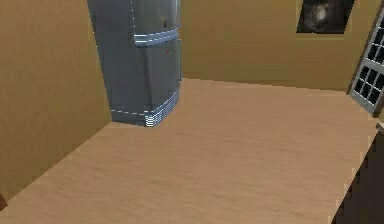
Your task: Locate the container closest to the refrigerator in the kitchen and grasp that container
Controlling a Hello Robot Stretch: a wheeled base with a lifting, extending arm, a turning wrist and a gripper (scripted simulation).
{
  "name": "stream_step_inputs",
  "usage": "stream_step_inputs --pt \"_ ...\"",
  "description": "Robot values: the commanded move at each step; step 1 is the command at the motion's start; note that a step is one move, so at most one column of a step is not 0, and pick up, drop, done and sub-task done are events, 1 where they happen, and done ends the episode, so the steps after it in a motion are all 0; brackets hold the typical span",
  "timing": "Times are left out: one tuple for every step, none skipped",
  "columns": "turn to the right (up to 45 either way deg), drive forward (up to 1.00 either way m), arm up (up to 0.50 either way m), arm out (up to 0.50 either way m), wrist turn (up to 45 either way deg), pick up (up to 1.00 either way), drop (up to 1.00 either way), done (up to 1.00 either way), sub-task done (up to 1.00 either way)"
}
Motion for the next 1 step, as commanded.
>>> stream_step_inputs --pt "0.0 0.0 0.0 0.44 0.0 0.0 0.0 0.0 0.0"
